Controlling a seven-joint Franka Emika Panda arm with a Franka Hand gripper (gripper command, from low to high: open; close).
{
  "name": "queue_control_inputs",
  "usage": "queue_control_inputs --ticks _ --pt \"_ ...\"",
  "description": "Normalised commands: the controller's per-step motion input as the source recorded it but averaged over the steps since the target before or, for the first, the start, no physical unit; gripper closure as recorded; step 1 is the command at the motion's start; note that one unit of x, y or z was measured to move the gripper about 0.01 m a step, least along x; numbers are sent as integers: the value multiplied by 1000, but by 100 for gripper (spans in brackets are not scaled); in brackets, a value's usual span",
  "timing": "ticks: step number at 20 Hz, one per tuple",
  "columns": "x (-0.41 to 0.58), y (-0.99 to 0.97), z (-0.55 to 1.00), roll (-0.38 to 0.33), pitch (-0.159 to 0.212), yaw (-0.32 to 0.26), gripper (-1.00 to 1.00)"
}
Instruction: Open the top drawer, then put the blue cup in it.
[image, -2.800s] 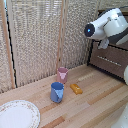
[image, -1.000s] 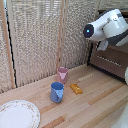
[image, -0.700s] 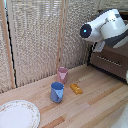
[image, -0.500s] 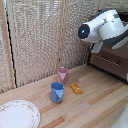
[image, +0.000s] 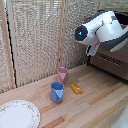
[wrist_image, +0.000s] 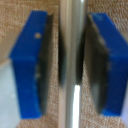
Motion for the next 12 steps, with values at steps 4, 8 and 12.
queue_control_inputs --ticks 4,8,12 --pt "0 310 442 188 26 0 -100" --pt "0 532 266 298 0 -2 -100" --pt "65 580 174 318 0 -53 -100"
